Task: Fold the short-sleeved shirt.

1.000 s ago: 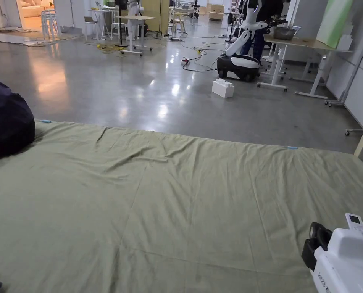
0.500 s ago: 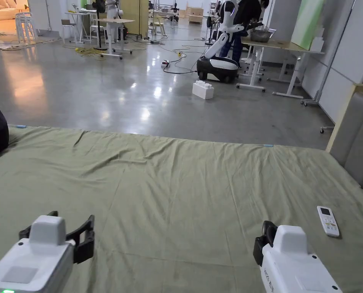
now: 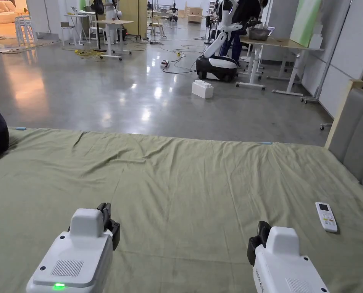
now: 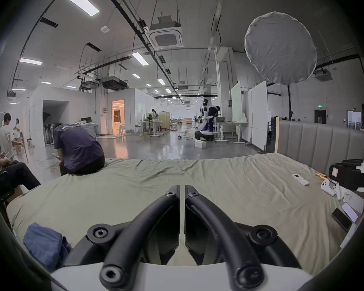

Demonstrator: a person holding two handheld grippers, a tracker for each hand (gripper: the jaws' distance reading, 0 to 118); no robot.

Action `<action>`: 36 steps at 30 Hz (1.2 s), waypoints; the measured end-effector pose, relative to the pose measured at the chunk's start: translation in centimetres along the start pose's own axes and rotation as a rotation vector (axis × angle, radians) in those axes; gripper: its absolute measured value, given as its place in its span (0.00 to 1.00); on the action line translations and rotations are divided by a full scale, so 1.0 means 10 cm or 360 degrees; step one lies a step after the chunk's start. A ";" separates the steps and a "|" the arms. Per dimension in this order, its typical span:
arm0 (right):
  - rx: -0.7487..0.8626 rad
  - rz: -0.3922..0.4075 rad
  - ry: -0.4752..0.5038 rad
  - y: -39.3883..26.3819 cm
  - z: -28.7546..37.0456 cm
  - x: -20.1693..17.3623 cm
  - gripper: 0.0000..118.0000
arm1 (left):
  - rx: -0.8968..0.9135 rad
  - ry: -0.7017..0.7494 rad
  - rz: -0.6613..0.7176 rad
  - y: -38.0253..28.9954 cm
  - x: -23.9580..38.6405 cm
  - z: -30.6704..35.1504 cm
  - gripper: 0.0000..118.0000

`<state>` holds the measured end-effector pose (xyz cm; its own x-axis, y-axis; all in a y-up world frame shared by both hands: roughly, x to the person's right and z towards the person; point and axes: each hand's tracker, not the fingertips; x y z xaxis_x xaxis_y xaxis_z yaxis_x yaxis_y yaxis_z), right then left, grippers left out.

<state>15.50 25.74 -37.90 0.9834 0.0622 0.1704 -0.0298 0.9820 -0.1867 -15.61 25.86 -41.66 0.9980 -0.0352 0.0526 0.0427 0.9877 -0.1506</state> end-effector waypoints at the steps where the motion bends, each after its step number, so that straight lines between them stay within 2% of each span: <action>1: 0.0002 0.0004 -0.0002 0.00 0.00 0.01 0.00 | -0.0002 0.0003 0.0009 0.00 0.01 0.01 0.03; 31: -0.0001 0.0021 -0.0013 -0.09 0.09 0.07 0.01 | -0.0058 0.0019 0.0021 -0.08 -0.10 0.16 0.04; 32: -0.0002 0.0026 -0.0014 -0.09 0.09 0.06 0.07 | -0.0057 0.0023 0.0015 -0.08 -0.09 0.17 0.09; 35: -0.0002 0.0026 -0.0019 -0.11 0.09 0.06 0.48 | -0.0051 0.0033 0.0007 -0.10 -0.10 0.17 0.39; 36: 0.0008 0.0040 -0.0034 -0.10 0.10 0.05 0.49 | -0.0042 0.0044 0.0001 -0.11 -0.09 0.18 0.47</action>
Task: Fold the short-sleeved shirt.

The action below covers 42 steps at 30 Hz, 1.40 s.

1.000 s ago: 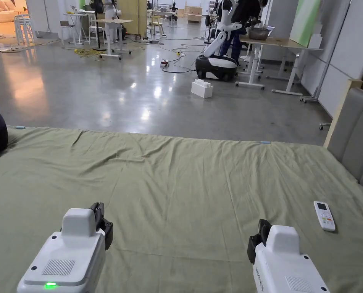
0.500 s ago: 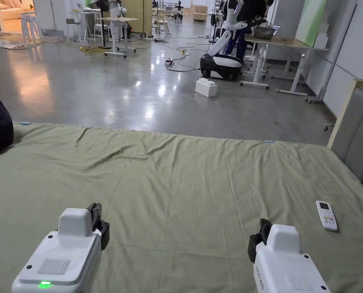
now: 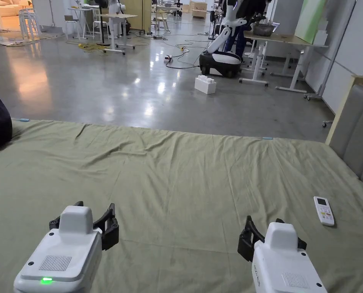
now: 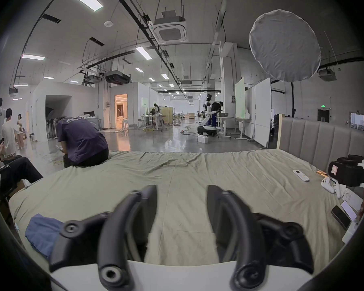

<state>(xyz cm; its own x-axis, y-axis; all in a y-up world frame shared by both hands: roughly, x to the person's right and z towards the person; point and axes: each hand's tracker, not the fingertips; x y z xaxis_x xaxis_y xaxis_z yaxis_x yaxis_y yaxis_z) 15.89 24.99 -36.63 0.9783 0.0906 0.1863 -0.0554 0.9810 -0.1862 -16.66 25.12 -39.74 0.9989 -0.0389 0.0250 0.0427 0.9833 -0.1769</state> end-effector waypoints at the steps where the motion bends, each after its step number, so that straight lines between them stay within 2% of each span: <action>1: 0.0003 0.0010 -0.0014 0.00 0.00 0.00 0.49 | 0.0007 0.0013 -0.0004 0.00 0.00 0.01 0.52; 3: 0.0030 0.0045 -0.0039 0.01 0.01 -0.01 0.57 | 0.0019 0.0035 -0.0011 0.00 0.00 0.02 0.55; 5: 0.0024 0.0017 -0.0040 0.01 0.02 0.00 0.66 | 0.0014 0.0041 -0.0015 0.00 -0.01 0.02 0.63; 8: 0.0018 -0.0007 -0.0033 0.01 0.02 0.02 0.70 | 0.0020 0.0024 -0.0022 0.02 0.00 0.03 0.71; 11: 0.0007 0.0008 -0.0041 0.02 0.01 0.03 0.80 | 0.0033 0.0005 -0.0024 0.04 0.00 0.03 0.72; 13: 0.0015 0.0002 -0.0034 0.02 0.02 0.04 0.81 | 0.0035 0.0004 -0.0019 0.05 0.02 0.03 0.74; 19: -0.0027 -0.0128 0.0029 0.02 -0.01 0.12 0.94 | 0.0031 -0.0031 0.0054 0.12 0.02 0.00 0.80; 20: 0.0010 -0.0098 0.0024 0.04 0.00 0.12 0.97 | 0.0031 -0.0019 0.0059 0.13 0.03 -0.01 0.81; 22: 0.0024 -0.0059 0.0023 0.06 0.00 0.11 0.99 | 0.0044 0.0033 0.0050 0.14 0.05 -0.03 0.84; 27: 0.0071 0.0026 0.0061 0.11 -0.05 0.11 1.00 | 0.0072 0.0000 0.0059 0.16 0.04 -0.04 0.86; 33: 0.0073 -0.0024 0.0026 0.19 -0.07 0.11 1.00 | 0.0065 -0.0016 0.0119 0.17 0.00 -0.08 0.86; 37: 0.0038 0.0001 -0.0031 0.24 -0.10 0.07 1.00 | 0.0082 0.0031 0.0085 0.15 0.00 -0.11 0.87; 42: 0.0027 -0.0007 0.0019 0.25 -0.10 0.06 1.00 | 0.0072 0.0057 0.0065 0.15 -0.01 -0.12 0.87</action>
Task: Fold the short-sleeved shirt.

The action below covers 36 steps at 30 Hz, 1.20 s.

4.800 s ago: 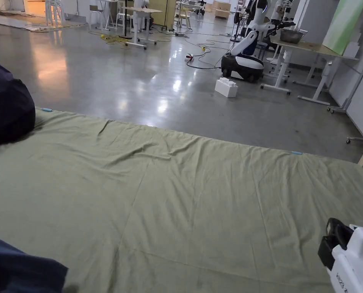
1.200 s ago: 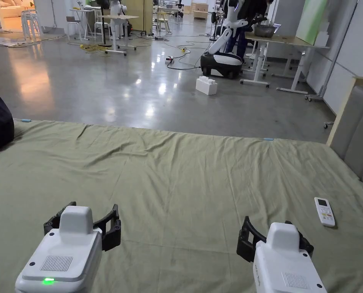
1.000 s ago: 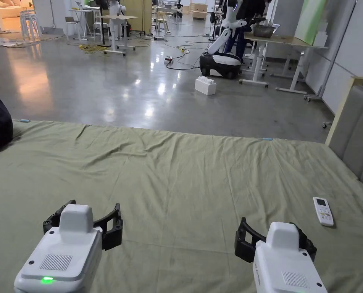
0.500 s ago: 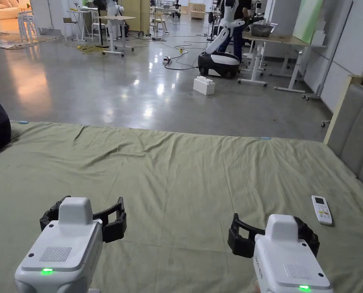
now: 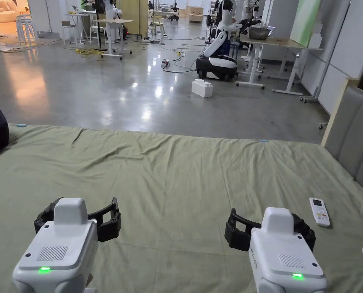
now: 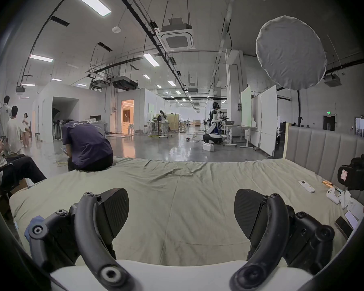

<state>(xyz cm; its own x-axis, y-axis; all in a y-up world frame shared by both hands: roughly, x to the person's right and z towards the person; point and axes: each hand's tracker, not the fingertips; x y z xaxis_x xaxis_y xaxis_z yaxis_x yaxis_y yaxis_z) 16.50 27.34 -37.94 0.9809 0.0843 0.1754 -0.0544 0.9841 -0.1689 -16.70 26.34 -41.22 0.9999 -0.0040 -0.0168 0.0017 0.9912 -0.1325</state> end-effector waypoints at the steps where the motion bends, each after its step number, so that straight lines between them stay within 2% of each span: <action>1: 0.0000 -0.0007 0.0012 0.00 0.00 0.00 1.00 | -0.0009 -0.0002 0.0011 0.00 -0.01 0.00 0.88; 4: -0.0031 -0.0045 0.0023 0.01 0.02 -0.02 1.00 | -0.0016 0.0004 0.0029 0.01 -0.02 -0.01 0.95; 13: -0.0101 -0.0080 0.0018 0.04 0.03 -0.07 1.00 | -0.0013 -0.0034 0.0051 0.06 -0.03 -0.02 0.96; 17: -0.0144 -0.0101 0.0000 0.08 0.03 -0.06 1.00 | -0.0001 -0.0050 0.0041 0.08 -0.02 -0.01 1.00; 22: -0.0305 -0.0191 -0.0047 0.11 -0.01 -0.02 1.00 | -0.0007 -0.0064 0.0045 0.09 -0.01 -0.02 1.00; 29: -0.0357 -0.0262 -0.0012 0.11 -0.07 0.08 1.00 | -0.0026 -0.0097 0.0041 0.06 0.03 -0.02 1.00; 36: -0.0341 -0.0266 -0.0045 0.14 -0.11 0.12 1.00 | -0.0016 -0.0116 0.0026 0.05 0.04 -0.02 1.00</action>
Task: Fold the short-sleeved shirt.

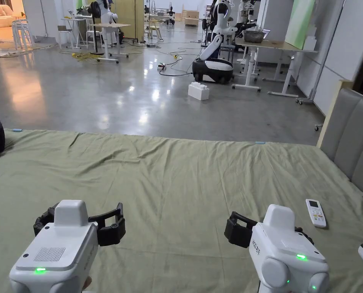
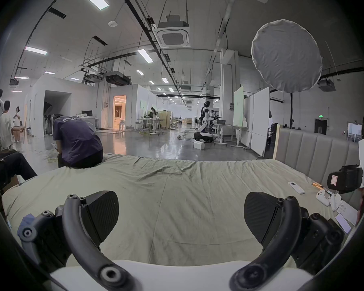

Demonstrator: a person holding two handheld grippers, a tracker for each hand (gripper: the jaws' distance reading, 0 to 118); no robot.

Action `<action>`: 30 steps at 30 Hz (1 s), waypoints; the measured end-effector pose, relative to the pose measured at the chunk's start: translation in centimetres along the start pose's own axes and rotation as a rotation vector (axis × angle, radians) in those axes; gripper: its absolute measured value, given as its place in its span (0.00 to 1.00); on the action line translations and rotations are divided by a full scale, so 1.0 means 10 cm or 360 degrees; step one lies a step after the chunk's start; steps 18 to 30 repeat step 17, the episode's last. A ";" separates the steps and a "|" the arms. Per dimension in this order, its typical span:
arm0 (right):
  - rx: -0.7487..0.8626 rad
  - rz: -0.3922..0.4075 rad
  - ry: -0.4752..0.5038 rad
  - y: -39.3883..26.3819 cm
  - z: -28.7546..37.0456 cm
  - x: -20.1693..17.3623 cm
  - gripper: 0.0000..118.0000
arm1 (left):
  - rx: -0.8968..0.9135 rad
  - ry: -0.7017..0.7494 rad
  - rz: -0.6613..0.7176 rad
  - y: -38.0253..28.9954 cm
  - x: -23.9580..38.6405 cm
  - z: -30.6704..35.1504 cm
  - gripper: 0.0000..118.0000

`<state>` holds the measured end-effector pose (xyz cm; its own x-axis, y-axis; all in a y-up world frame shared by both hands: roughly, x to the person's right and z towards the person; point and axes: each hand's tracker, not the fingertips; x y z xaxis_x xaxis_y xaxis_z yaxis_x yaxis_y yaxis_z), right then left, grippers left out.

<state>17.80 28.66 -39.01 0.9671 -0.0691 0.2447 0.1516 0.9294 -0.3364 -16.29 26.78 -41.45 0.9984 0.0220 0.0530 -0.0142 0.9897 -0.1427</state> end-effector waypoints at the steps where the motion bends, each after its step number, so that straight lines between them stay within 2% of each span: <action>1: 0.0007 -0.0006 -0.0004 0.00 0.00 0.00 1.00 | 0.0007 0.0002 -0.0001 0.00 0.00 0.00 1.00; 8: 0.0062 0.0059 -0.0004 0.00 -0.05 0.00 1.00 | 0.0038 0.0031 0.0004 -0.01 -0.05 -0.03 1.00; 12: 0.0274 0.0212 0.0059 -0.09 -0.05 -0.03 1.00 | 0.0062 0.0001 -0.0011 -0.02 -0.06 -0.05 1.00; 14: 0.0297 0.0290 -0.0009 -0.13 -0.06 -0.07 1.00 | 0.0065 -0.0005 -0.0026 -0.01 -0.06 -0.07 1.00; 16: 0.0382 0.0358 0.0009 -0.14 -0.06 -0.08 1.00 | 0.0067 -0.0013 -0.0041 -0.01 -0.05 -0.08 1.00; 17: 0.0349 0.0314 0.0026 -0.16 -0.07 -0.07 1.00 | 0.0066 -0.0014 -0.0050 -0.01 -0.05 -0.09 1.00; 30: 0.0349 0.0314 0.0026 -0.16 -0.07 -0.07 1.00 | 0.0066 -0.0014 -0.0050 -0.01 -0.05 -0.09 1.00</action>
